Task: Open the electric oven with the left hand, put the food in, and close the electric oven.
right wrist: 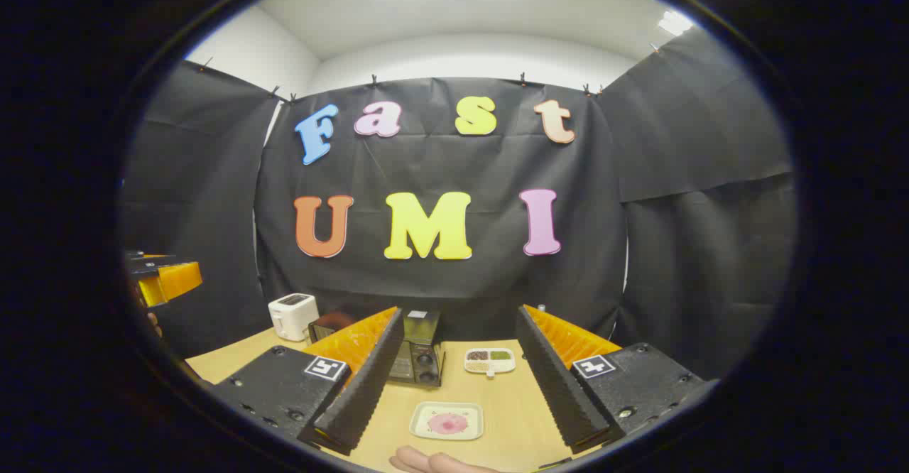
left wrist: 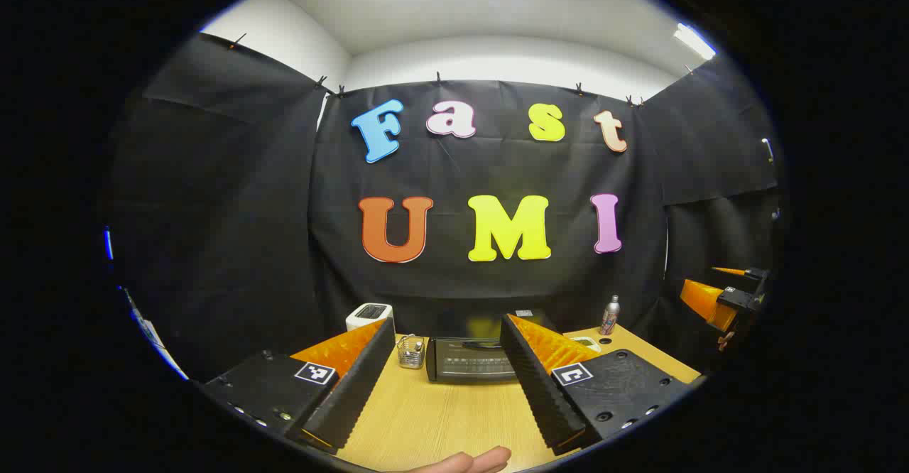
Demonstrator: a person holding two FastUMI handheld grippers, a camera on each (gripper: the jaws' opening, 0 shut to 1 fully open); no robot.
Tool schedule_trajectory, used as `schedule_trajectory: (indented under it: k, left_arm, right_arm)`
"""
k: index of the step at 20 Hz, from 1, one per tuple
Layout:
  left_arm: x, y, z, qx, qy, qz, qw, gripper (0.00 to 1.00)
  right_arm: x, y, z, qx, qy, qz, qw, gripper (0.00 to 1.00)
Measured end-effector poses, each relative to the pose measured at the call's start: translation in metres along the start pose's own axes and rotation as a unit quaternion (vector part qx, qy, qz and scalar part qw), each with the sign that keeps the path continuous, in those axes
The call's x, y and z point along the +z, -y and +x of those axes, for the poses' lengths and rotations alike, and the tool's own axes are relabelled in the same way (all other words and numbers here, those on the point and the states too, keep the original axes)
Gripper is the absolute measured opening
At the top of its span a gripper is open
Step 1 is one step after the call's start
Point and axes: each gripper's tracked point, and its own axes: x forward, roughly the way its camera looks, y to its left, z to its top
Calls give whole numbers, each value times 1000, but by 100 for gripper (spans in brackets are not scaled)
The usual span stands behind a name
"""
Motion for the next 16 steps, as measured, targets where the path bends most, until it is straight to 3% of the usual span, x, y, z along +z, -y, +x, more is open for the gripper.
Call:
schedule_trajectory:
  k: [16]
  left_arm:
    - [-6,24,3,-20,4,18,1000,95]
  right_arm:
    - [-2,27,-13,-6,12,2,1000,96]
